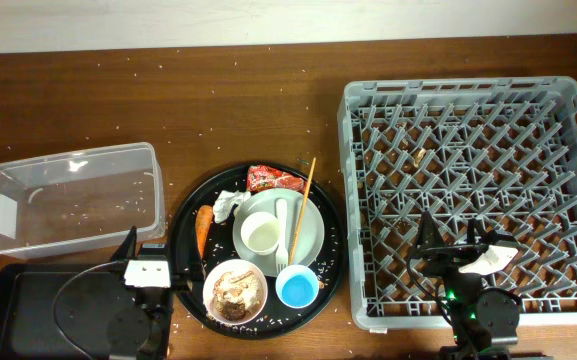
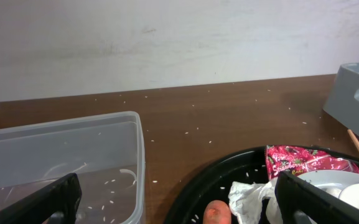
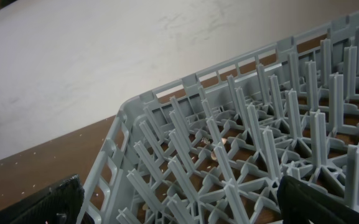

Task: Sort waste into correct bins and load items into the dishwasher rack
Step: 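Move both grippers toward the items on the black tray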

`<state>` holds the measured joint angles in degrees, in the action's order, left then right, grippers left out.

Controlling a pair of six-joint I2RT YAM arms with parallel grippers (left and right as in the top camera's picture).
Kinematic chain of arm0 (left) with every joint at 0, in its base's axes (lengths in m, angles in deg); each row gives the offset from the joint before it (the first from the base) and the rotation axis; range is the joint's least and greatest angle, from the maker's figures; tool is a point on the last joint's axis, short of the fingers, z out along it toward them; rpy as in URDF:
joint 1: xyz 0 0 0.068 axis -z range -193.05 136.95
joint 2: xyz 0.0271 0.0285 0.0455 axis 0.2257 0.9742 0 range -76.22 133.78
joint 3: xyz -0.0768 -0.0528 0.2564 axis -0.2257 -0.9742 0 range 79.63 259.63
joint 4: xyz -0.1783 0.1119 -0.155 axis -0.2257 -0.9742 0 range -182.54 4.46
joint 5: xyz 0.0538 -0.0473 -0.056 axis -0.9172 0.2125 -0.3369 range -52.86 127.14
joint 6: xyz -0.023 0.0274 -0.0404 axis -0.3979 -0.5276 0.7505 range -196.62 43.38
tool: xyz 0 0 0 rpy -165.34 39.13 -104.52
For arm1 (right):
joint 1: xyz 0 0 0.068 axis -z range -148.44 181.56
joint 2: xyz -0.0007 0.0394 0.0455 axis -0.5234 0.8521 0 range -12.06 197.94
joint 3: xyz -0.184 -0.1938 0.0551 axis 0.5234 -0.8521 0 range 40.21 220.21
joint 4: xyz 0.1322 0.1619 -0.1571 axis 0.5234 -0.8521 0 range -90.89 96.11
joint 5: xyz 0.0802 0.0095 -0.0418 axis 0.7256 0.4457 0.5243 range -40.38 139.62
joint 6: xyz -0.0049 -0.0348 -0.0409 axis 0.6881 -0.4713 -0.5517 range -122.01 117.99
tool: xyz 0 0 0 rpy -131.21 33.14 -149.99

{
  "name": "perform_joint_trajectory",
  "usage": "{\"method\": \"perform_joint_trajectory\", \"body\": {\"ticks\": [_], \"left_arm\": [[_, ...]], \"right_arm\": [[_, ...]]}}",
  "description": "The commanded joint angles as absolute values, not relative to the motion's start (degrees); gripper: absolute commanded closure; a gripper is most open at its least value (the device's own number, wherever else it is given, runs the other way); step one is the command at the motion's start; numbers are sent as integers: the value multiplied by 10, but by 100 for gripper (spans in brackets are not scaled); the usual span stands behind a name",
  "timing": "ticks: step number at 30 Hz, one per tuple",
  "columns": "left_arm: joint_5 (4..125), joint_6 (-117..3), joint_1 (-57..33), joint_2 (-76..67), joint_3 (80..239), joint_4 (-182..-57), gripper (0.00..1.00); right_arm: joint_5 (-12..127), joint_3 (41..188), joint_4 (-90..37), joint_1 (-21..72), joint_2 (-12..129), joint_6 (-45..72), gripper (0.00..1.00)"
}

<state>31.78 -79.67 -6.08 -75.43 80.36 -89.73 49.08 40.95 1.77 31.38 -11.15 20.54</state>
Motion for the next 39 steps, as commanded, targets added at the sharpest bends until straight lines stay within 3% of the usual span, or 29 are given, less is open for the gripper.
{"method": "perform_joint_trajectory", "body": {"ticks": [1, 24, 28, 31, 33, 35, 39], "left_arm": [[322, -804, -60, -754, 802, -899, 1], [306, -804, -61, -754, 802, -882, 1], [478, -803, -61, -754, 802, -861, 1], [556, -789, -61, -754, 829, -780, 1], [554, -788, -61, -739, 933, -860, 1], [554, -788, -61, -681, 1039, -971, 0], [684, -788, -61, -455, 1308, -1169, 1]], "right_arm": [[490, 405, 15, 316, -109, 205, 1], [490, 405, 15, 316, -109, 205, 1], [533, 405, 23, 316, -109, 212, 1], [720, 430, 51, 316, -109, 240, 1], [818, 513, 42, 316, -109, 240, 1], [810, 603, -24, 316, -95, 239, 1], [788, 857, -332, 316, 59, 203, 1]]}}
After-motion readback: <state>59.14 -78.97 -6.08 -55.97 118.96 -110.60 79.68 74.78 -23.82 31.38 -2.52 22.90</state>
